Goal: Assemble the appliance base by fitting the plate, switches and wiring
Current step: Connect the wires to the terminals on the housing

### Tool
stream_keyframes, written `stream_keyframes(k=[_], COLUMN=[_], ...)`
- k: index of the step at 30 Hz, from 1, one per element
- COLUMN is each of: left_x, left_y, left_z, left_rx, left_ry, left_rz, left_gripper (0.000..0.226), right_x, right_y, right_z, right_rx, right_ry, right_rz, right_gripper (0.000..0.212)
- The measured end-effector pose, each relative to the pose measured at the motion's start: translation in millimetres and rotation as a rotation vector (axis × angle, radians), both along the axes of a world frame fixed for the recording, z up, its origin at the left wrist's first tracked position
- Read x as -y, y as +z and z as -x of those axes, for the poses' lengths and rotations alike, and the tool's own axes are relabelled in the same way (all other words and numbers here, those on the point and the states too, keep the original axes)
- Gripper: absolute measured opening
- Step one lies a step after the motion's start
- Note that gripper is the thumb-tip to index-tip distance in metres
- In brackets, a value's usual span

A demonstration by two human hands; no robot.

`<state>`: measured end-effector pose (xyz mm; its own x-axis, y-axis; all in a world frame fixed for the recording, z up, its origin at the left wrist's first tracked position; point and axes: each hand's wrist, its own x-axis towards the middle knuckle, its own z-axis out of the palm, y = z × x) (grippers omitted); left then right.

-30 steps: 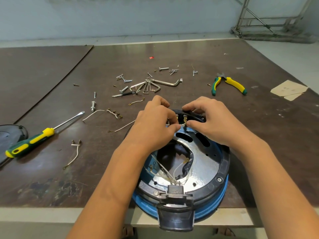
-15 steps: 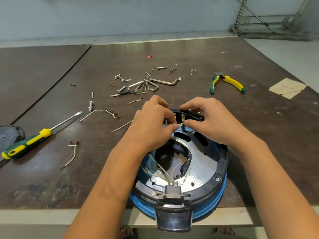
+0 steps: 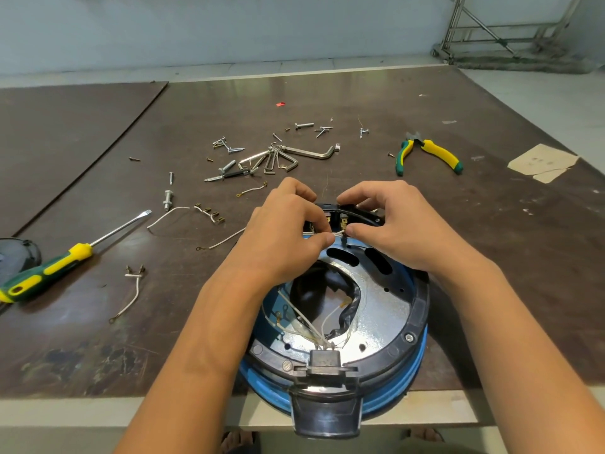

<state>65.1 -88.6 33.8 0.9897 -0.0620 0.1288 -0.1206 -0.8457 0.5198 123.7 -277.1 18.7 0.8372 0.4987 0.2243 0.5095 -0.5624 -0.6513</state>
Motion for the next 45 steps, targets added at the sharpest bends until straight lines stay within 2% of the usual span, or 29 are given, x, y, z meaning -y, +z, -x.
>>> stream_keyframes(k=[25, 45], left_x=[1.1, 2.1], left_y=[-0.6, -3.2], left_z=[-3.5, -5.2], left_rx=[-0.031, 0.005], left_ry=[-0.017, -0.023], left_rz=[-0.022, -0.073], left_gripper=[0.015, 0.010], right_x=[1.6, -1.9], right_y=[-1.2, 2.2], right_z=[-1.8, -3.5], right_rx=[-0.037, 0.001], right_ry=[0.011, -0.016], right_rz=[-0.051, -0.021], right_gripper=[0.033, 0.032])
